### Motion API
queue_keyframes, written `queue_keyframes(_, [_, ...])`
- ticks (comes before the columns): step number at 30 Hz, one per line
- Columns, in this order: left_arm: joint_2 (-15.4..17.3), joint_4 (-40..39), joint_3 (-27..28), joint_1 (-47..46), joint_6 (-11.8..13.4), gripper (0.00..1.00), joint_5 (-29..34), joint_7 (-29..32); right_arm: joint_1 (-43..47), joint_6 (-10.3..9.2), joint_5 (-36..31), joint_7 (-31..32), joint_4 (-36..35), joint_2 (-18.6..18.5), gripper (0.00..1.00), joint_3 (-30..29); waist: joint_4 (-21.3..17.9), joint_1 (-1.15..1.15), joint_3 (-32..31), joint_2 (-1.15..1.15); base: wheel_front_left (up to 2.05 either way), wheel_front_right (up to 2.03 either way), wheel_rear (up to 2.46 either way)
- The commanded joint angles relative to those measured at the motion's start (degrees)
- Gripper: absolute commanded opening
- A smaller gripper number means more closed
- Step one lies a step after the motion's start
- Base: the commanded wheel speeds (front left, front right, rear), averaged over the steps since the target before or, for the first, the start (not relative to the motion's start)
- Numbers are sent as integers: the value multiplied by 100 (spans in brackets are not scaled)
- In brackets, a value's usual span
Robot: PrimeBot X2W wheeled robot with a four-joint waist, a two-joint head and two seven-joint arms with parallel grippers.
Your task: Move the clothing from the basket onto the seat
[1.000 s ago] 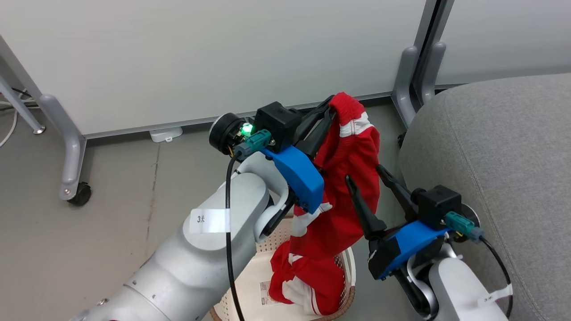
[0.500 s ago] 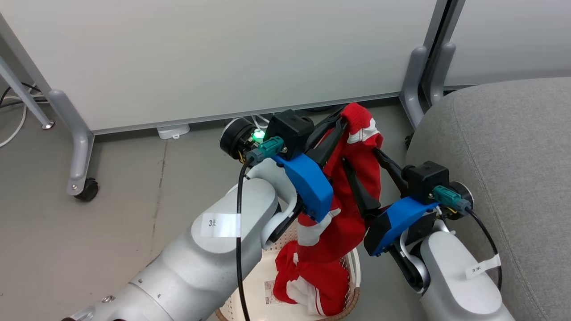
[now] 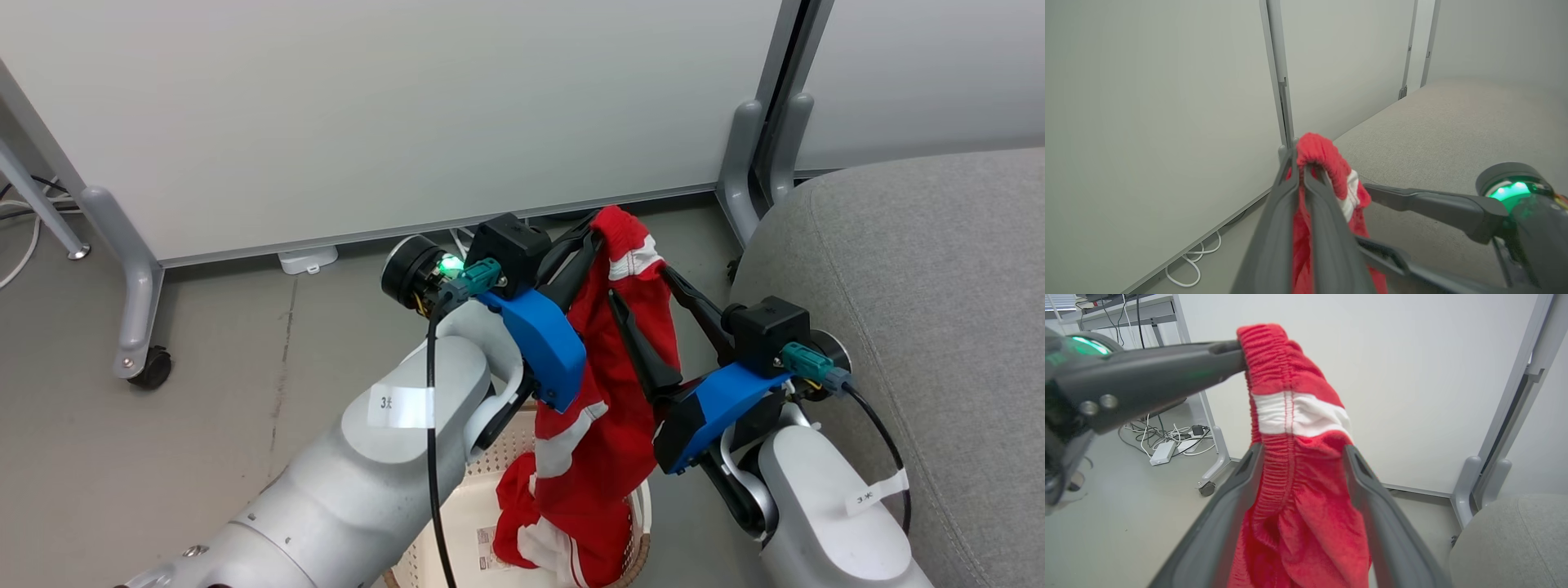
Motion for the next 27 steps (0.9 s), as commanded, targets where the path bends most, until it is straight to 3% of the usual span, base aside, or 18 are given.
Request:
queue_keyframes(1, [5,47,-15,22,11,0,-47,-45,107,1,-43,25,-69,-10,100,-33,-6,-1,-8,0,0,0,0])
queue_keyframes(10, [5,-90,-208,-63,-58,0,-226,-79,130,1,-52,152,16,-9,100,-147,51,-1,-7,0,0,0,0])
queue_keyframes(24, [4,-406,-486,-280,-7,0,-507,-99,-397,1,239,-47,990,-9,100,17,157,-1,67,0,0,0,0])
queue_keyframes(25, [4,-413,-506,-281,-1,0,-516,-102,-430,1,286,-87,1038,-9,96,37,162,-1,69,0,0,0,0])
queue_keyframes(26, [6,-417,-521,-279,5,0,-538,-103,-464,1,313,-112,1093,-9,56,55,166,-1,70,0,0,0,0])
queue_keyframes(27, [7,-417,-538,-282,9,0,-554,-108,-500,1,333,-152,1147,-9,33,80,169,-1,70,0,0,0,0])
